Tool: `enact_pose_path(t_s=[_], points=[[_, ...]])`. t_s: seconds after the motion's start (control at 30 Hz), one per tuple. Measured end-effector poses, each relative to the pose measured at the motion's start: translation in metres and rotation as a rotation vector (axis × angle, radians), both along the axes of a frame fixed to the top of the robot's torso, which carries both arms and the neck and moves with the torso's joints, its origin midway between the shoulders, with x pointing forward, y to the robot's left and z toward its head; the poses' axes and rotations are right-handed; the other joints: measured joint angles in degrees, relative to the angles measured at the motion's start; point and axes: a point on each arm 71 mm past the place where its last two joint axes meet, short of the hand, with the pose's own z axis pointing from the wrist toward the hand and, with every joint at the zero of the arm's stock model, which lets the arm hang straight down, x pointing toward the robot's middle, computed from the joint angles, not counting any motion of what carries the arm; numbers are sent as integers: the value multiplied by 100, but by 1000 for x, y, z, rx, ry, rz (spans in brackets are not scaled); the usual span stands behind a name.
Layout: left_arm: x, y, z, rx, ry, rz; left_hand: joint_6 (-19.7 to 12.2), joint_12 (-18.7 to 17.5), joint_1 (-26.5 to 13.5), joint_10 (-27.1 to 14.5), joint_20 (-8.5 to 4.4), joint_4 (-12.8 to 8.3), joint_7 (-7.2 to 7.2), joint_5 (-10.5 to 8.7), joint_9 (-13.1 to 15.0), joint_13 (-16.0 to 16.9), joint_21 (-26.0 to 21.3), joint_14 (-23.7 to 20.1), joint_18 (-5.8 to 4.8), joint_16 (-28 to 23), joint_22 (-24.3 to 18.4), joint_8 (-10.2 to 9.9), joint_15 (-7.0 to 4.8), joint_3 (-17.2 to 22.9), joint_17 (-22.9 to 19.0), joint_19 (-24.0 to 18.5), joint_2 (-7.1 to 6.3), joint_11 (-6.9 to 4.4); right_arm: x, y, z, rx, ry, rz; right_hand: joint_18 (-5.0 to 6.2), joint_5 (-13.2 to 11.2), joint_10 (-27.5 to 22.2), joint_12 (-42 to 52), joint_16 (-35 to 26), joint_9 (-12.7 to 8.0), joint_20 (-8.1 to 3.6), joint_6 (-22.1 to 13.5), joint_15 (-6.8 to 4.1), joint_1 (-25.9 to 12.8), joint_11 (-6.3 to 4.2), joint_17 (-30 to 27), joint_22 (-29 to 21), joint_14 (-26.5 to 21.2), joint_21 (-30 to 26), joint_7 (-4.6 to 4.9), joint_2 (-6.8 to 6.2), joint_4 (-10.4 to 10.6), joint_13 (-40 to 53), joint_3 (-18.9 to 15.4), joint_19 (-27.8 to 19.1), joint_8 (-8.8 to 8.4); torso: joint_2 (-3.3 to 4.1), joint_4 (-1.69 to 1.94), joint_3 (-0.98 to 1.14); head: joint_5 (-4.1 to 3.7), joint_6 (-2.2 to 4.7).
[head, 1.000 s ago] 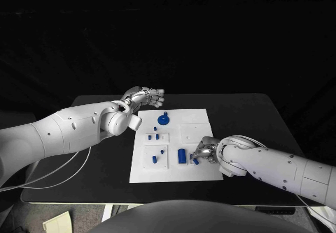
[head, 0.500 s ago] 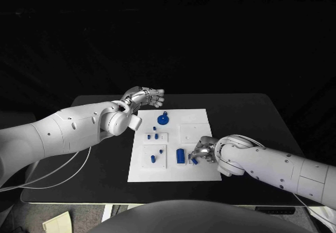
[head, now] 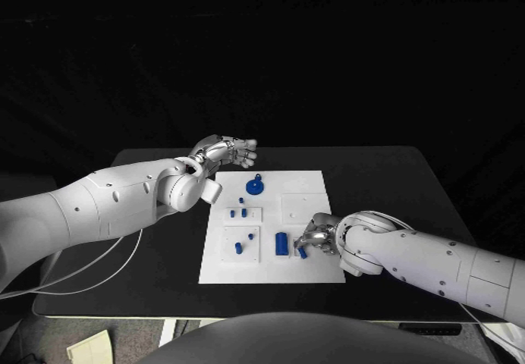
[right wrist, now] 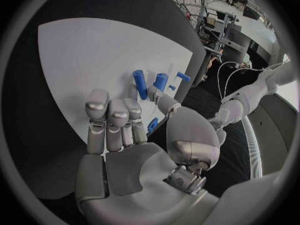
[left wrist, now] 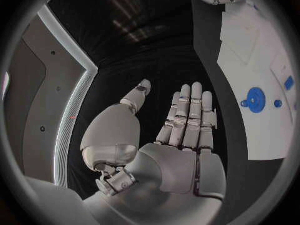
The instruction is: Assemble the parts on the task board
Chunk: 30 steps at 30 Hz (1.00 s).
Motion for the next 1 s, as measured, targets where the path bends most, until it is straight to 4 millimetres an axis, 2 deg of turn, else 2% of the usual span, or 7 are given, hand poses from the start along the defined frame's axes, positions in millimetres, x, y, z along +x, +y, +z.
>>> enact_pose_path(t_s=[0.53,0.63,1.0], points=[[0,-1,0,0,1,-1,0,0,0,0,0,12,0,0,1,1,0,0,0,-23,-1,23,0,13,6,0,0,0,1,0,0,0,-2,0,1,22,0,0,1,5,1,19,1,-92,0,9,0,0,0,-18,92,165,0,41,-1,1,-1,1,6,13,0],[0,0,0,0,1,-1,0,0,0,0,0,12,0,0,1,1,0,0,0,-23,-1,23,0,12,5,0,0,0,1,0,0,0,-2,0,1,22,0,0,1,8,1,19,2,-154,0,9,0,1,0,-18,154,238,0,66,-1,-3,-1,1,5,13,0],[0,0,0,0,1,-1,0,0,0,0,0,12,0,0,-5,1,0,0,0,-23,3,23,0,12,11,0,0,0,1,0,0,-1,-3,0,1,-111,22,-23,1,-3,-19,38,9,-250,-21,15,-1,5,0,-38,113,433,2,247,-22,-30,-1,2,-1,9,0]])
